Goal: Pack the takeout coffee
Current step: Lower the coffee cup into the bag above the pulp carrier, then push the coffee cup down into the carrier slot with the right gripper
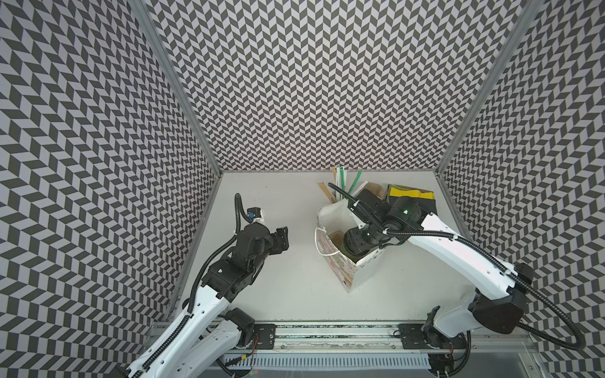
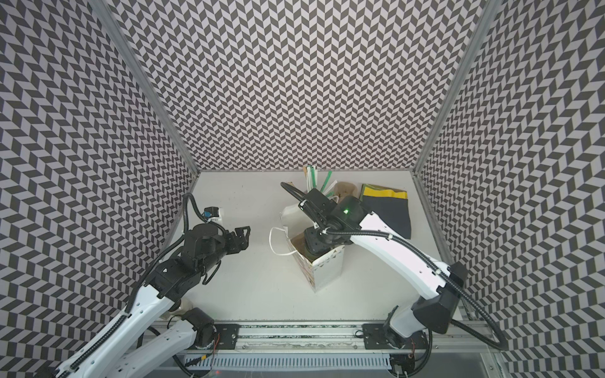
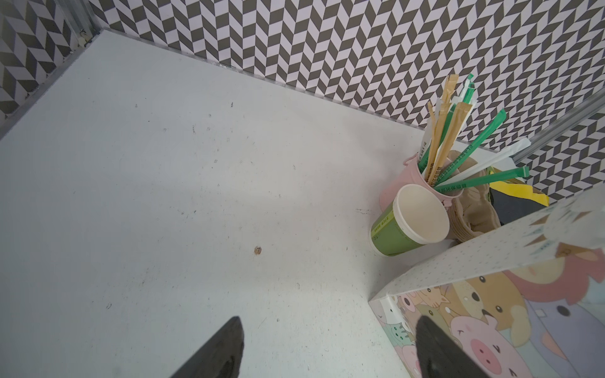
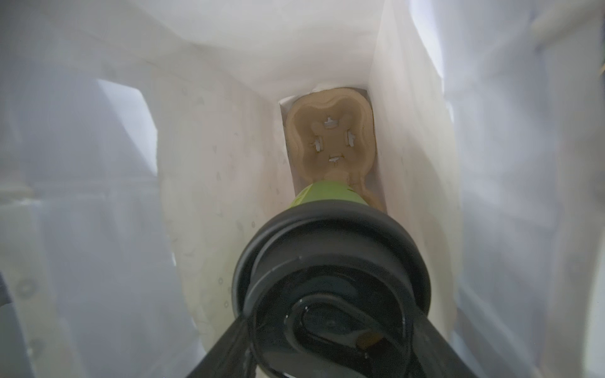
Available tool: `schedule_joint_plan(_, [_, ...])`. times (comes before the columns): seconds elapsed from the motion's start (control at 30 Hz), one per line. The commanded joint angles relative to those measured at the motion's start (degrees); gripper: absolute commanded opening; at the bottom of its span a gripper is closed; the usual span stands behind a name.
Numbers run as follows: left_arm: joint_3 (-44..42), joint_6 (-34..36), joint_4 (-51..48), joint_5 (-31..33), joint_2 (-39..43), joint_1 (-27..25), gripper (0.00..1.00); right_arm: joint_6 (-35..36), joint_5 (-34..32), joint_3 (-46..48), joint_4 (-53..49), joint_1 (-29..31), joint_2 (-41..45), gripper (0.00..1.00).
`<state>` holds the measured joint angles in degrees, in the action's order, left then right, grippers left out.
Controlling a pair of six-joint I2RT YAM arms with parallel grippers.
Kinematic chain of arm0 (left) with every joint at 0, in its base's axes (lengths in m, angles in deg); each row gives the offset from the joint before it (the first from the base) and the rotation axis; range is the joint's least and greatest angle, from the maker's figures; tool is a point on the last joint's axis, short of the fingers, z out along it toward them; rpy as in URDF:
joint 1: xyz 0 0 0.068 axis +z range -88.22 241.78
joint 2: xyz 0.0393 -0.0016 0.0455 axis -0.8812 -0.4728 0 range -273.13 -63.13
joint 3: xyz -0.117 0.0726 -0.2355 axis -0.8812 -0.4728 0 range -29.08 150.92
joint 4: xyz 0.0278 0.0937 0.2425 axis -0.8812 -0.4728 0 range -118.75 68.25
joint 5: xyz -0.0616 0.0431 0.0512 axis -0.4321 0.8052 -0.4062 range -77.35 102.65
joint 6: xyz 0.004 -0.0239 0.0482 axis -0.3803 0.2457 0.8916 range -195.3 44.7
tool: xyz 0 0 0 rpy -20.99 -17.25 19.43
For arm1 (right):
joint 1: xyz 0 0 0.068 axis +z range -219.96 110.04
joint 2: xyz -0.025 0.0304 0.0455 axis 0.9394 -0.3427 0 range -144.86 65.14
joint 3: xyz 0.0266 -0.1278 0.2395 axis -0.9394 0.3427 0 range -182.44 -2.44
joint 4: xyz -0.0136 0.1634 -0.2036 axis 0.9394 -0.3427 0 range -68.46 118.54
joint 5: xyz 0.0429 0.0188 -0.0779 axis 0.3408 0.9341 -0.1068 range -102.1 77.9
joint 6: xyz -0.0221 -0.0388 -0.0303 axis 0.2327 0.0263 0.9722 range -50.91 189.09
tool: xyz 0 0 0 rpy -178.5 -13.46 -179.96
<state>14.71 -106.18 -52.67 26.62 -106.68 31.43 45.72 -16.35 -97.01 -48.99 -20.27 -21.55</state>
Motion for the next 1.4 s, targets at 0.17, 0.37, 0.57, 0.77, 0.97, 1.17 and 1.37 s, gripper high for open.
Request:
schedule_joint_plan(0.17, [-0.6, 0.8, 1.3, -0.8, -0.2, 0.4, 0.82, 1.3, -0.1, 2.4, 0.9, 0.7, -1.4, 0.0])
schedule_joint_plan(0.37, [-0.6, 0.9, 1.3, -1.1, -0.3, 0.3, 0.82, 1.3, 0.3, 4.1, 0.9, 0.9, -2.9, 0.0])
schedule_joint_plan(0.57, [-0.6, 1.0, 1.3, -1.3, -0.1, 0.2, 0.82, 1.4, 0.9, 5.1, 0.9, 1.1, -3.8, 0.0])
schedule_joint_plan(0.77, [-0.6, 1.1, 1.4, -1.6, -0.2, 0.2, 0.82, 1.4, 0.9, 6.8, 0.9, 1.1, -3.7, 0.0])
schedule_joint_plan(0.97, [-0.7, 1.2, 1.3, -1.7, 0.0, 0.2, 0.82, 1.2, 0.0, 7.5, 0.9, 1.0, -4.4, 0.0])
schedule_joint_plan(1.17, [-0.7, 1.1, 1.1, -1.3, 0.2, 0.0, 0.82, 0.9, 0.6, 7.5, 0.9, -0.1, -5.4, 0.0])
schedule_joint_plan(1.37, [-0.6, 0.9, 0.9, -0.7, 0.3, -0.7, 0.82, 0.9, 2.7, 6.5, 0.9, -3.5, -3.9, 0.0])
